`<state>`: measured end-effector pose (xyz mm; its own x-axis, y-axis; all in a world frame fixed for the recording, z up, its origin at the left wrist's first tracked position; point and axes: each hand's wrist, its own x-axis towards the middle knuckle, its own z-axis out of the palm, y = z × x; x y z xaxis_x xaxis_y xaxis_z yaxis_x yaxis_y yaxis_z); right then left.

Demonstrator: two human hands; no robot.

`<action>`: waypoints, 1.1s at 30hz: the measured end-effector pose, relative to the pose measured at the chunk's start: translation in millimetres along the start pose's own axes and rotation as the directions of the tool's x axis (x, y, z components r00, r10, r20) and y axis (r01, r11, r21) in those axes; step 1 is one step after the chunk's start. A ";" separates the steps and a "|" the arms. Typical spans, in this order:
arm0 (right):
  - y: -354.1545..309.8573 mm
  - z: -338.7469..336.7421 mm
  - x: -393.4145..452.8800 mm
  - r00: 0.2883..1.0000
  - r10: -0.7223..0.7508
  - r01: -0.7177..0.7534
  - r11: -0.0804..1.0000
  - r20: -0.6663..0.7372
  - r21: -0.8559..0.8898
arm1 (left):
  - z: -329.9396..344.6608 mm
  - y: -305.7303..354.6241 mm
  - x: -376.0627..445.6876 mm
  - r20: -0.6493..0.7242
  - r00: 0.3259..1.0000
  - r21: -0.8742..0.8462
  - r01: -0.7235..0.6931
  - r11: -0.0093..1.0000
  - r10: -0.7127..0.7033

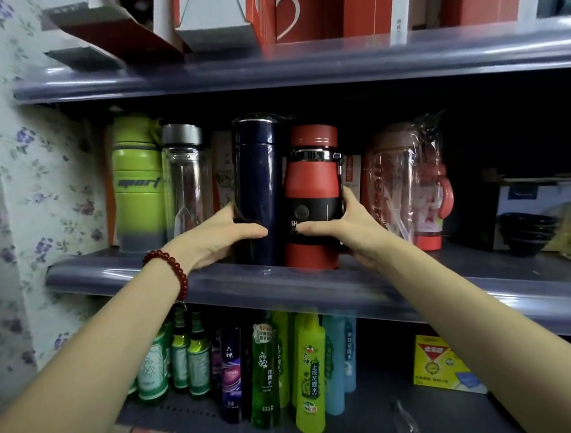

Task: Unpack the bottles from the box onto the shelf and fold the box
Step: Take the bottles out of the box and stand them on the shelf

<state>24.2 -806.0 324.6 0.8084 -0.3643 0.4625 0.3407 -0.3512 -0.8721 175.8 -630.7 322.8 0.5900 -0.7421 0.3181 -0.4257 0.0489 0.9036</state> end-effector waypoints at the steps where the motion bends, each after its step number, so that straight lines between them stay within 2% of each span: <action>1: -0.1 0.1 -0.6 1.000 0.002 -0.002 1.000 -0.004 -0.004 | 0.6 0.4 -0.5 -0.005 1.000 0.004 0.008 1.000 -0.008; 7: -8.8 5.5 -9.4 0.999 0.010 -0.011 0.999 -0.032 -0.044 | -2.7 7.5 -5.4 0.027 0.993 0.047 0.110 0.993 -0.111; 11: -18.5 8.5 -19.7 0.994 0.023 -0.046 0.976 -0.107 -0.212 | -10.4 12.6 -19.0 0.029 0.985 0.169 0.165 0.972 -0.172; 13: -21.8 9.7 -25.5 0.987 -0.006 -0.046 0.949 -0.163 -0.311 | -10.6 12.9 -27.1 -0.025 0.992 0.298 0.122 0.947 -0.120; 15: -24.0 12.2 -32.3 0.971 -0.099 0.001 0.913 -0.219 -0.408 | -9.6 11.8 -35.8 -0.095 0.995 0.462 0.069 0.884 -0.028; 18: -26.0 16.5 -45.4 0.941 -0.244 0.067 0.812 -0.233 -0.580 | -7.5 15.2 -56.6 -0.176 0.981 0.581 0.042 0.813 0.075; 21: -26.7 20.6 -61.5 0.932 -0.325 0.144 0.741 -0.162 -0.656 | -2.9 21.9 -85.5 -0.207 0.962 0.667 0.008 0.745 0.176; 24: -26.0 21.6 -80.3 0.921 -0.383 0.234 0.693 -0.073 -0.682 | 7.4 30.9 -117.2 -0.256 0.940 0.739 0.038 0.673 0.227; 29: -13.8 28.6 -117.0 0.921 -0.343 0.369 0.626 0.183 -0.687 | 38.6 37.1 -174.4 -0.302 0.941 0.824 0.176 0.538 0.155; 33: -1.5 52.0 -149.1 0.907 -0.261 0.415 0.675 0.330 -0.610 | 58.7 31.1 -230.0 -0.374 0.926 0.828 0.307 0.469 0.052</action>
<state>-71.9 -706.3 248.6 0.8030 0.0454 0.5943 0.2730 -0.9144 -0.2990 -13.4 -497.7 260.9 0.7804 -0.4349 0.4492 -0.5864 -0.7585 0.2844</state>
